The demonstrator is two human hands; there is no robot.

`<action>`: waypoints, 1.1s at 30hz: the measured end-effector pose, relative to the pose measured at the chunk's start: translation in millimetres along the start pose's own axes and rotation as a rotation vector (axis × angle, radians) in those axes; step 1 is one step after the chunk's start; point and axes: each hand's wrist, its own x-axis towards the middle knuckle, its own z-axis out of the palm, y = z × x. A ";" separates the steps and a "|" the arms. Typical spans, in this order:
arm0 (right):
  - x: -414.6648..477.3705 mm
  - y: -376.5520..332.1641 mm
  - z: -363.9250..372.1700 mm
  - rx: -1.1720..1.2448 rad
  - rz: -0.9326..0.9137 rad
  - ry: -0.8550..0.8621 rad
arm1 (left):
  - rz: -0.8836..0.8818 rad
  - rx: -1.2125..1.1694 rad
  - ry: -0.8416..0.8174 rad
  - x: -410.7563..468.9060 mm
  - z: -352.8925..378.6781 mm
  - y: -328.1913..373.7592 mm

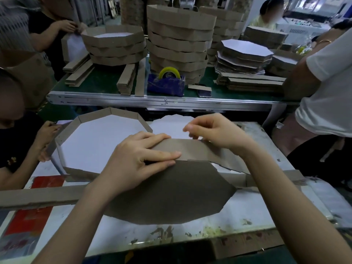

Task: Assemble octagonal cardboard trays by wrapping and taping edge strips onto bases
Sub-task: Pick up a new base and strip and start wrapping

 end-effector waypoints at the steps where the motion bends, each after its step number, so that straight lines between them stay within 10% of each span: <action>1: 6.2 8.5 -7.1 0.092 0.042 0.111 | 0.007 -0.020 0.002 -0.8 -0.2 -0.3; 6: 38.9 90.5 -52.6 0.320 0.483 0.546 | 0.042 -0.063 0.011 -9.1 0.2 3.0; 11: 29.9 169.8 -57.2 0.162 0.951 0.381 | 0.030 -0.054 0.013 -11.3 0.6 6.4; 22: 51.8 253.9 -38.0 0.198 1.076 0.303 | -0.024 -0.081 0.001 -7.2 0.0 10.9; 33: 67.0 251.0 -19.6 0.879 1.044 0.931 | -0.058 -0.086 0.038 -5.8 2.5 8.6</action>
